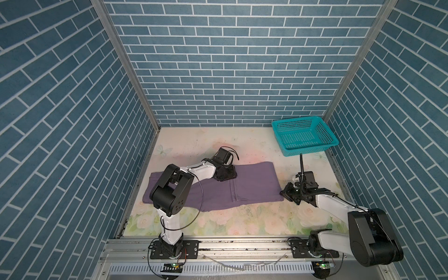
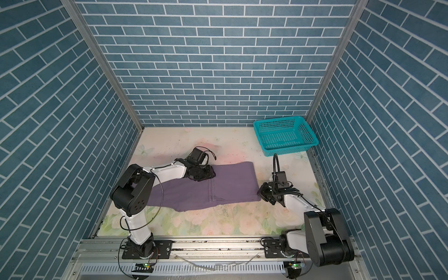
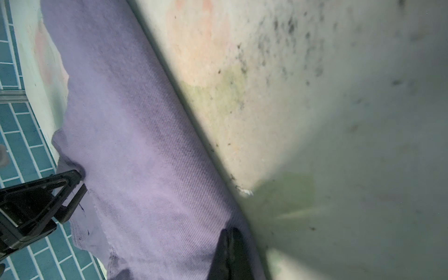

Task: Fold and stack the trousers
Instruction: Smooth out the trousers at the center of the table.

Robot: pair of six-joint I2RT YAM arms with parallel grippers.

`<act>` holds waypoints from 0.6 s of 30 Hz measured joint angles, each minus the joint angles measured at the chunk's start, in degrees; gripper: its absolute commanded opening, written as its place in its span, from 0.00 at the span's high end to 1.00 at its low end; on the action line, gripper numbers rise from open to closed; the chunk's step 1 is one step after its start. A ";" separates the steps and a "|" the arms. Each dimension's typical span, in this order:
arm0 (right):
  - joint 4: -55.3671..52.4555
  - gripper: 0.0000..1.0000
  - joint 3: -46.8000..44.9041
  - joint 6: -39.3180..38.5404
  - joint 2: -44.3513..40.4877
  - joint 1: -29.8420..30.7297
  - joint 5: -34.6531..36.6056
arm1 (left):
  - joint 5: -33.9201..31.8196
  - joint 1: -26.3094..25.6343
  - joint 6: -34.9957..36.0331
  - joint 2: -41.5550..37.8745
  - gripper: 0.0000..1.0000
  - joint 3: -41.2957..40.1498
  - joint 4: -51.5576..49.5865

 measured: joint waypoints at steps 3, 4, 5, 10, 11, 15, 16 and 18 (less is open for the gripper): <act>-0.04 1.00 0.00 0.00 0.00 0.00 0.07 | 0.57 -0.44 -0.59 0.81 0.67 0.44 0.39; -0.07 1.00 0.00 0.00 0.00 0.00 0.11 | 0.66 -0.59 -0.61 1.16 0.67 0.76 0.35; -0.07 1.00 0.00 -0.02 -0.02 0.00 0.13 | 0.74 -0.72 -0.66 1.36 0.67 1.14 0.28; -0.11 1.00 0.00 -0.02 0.00 0.00 0.17 | 0.46 -1.33 -0.72 1.75 0.68 2.47 -1.46; -0.09 1.00 0.00 -0.02 0.00 0.00 0.17 | 0.31 -1.38 -0.83 1.75 0.73 2.73 -2.08; -0.13 1.00 0.00 -0.04 0.00 0.00 0.17 | -0.11 -1.57 -0.72 1.77 0.94 3.96 -4.31; -0.15 1.00 0.00 -0.04 0.00 0.00 0.20 | -0.17 -1.64 -0.66 1.77 0.98 4.35 -4.83; -0.20 1.00 0.00 -0.07 -0.02 0.00 0.20 | -0.42 -1.73 -0.33 1.77 0.99 5.09 -5.86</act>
